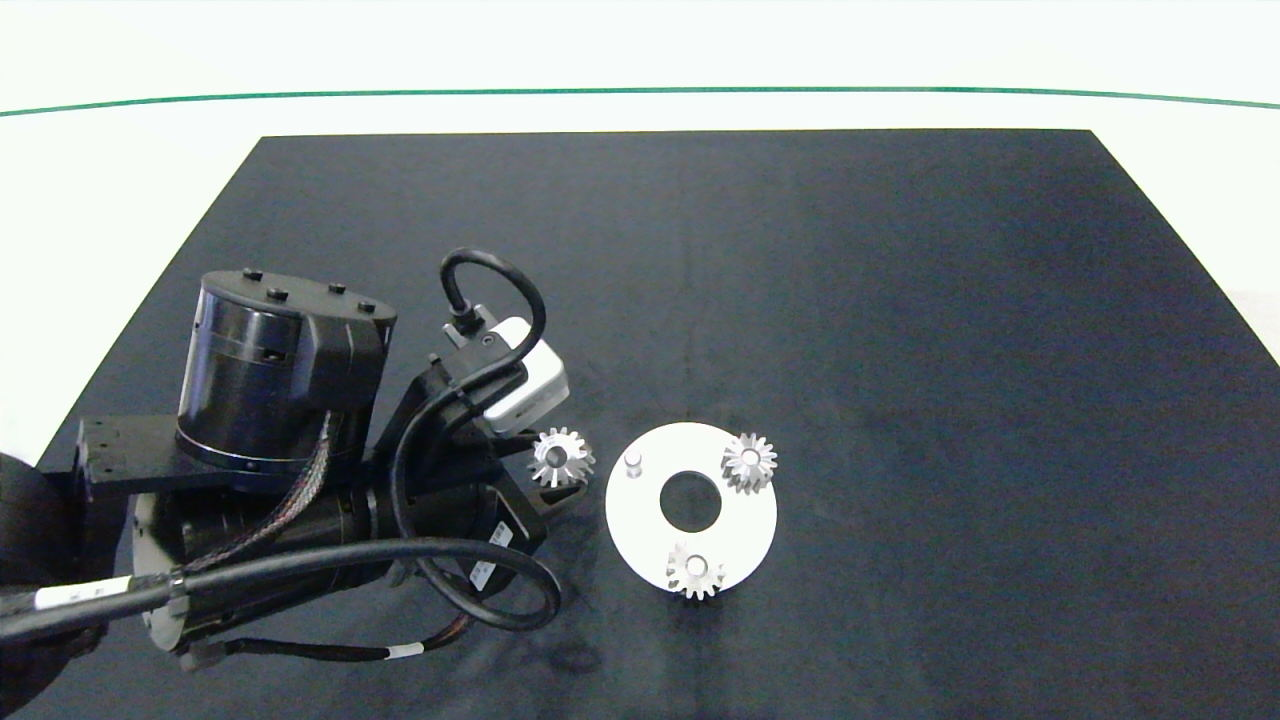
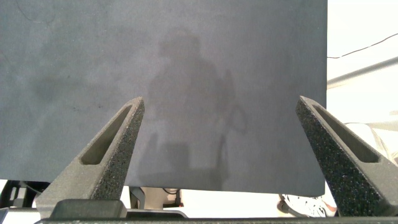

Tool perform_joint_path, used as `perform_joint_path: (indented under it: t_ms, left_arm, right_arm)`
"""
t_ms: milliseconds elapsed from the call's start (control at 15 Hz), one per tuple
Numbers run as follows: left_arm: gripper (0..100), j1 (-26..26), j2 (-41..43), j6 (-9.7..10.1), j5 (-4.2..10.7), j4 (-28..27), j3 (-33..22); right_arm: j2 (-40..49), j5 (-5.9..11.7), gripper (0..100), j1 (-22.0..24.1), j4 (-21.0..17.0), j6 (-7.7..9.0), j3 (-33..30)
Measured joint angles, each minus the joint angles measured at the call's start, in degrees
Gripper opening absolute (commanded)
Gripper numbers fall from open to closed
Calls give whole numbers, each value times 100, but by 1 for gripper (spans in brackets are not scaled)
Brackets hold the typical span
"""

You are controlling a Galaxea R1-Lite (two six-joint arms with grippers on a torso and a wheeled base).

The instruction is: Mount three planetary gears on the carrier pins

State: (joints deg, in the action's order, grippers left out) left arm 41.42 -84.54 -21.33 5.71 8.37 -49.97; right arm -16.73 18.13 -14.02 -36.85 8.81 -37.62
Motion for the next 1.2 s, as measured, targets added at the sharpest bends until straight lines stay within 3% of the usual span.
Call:
perform_joint_path:
  t_ms: [333,1200]
  left_arm:
    - [1,345,-297,0,77,-614,-857]
    - [1,435,-1225,-94,96,-612,-1287]
  right_arm:
    - [-28,2,100,10,20,0,-6]
    - [-68,4,100,5,15,9,-6]
